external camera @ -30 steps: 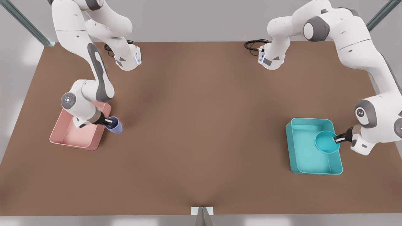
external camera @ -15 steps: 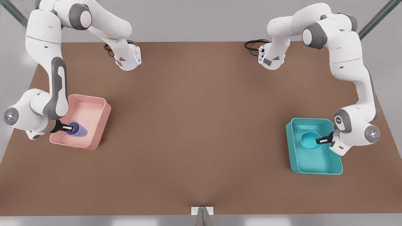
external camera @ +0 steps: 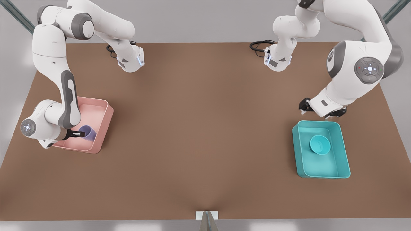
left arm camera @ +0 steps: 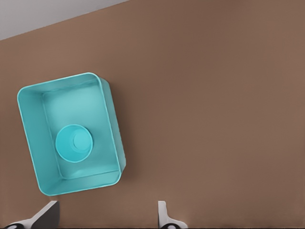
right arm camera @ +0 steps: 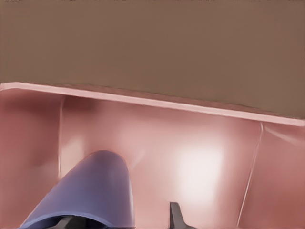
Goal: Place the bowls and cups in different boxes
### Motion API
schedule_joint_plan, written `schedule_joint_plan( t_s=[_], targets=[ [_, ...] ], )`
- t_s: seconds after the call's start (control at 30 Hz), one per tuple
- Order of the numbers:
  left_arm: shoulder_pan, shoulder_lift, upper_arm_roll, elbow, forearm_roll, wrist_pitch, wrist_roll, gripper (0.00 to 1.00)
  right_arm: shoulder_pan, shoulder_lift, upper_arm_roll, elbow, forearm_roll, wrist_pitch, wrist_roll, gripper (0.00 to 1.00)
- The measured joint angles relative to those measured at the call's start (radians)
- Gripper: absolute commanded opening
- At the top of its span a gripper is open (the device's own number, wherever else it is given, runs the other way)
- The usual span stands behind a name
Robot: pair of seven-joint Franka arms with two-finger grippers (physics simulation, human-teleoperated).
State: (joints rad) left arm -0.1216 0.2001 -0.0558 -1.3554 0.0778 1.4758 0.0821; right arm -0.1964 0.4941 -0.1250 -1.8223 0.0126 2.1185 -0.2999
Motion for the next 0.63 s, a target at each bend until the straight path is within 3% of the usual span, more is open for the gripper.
schedule_joint_plan(
  t_s=[0.33, 0.5, 0.63],
  targets=[
    [0.007, 0.028, -0.001, -0.001, 0.002, -0.074, -0.02, 1.0, 0.034, -0.167, 0.008, 0.021, 0.036, -0.135, -0.046, 1.0],
    [0.01, 0.033, 0.0, -0.001, 0.001, -0.084, -0.026, 1.0, 0.184, -0.238, 0.009, 0.349, 0.034, -0.382, -0.007, 1.0],
    [0.009, 0.033, 0.0, -0.001, -0.001, -0.093, -0.03, 1.0, 0.217, -0.327, 0.008, 0.358, 0.03, -0.531, 0.038, 1.0]
  ],
)
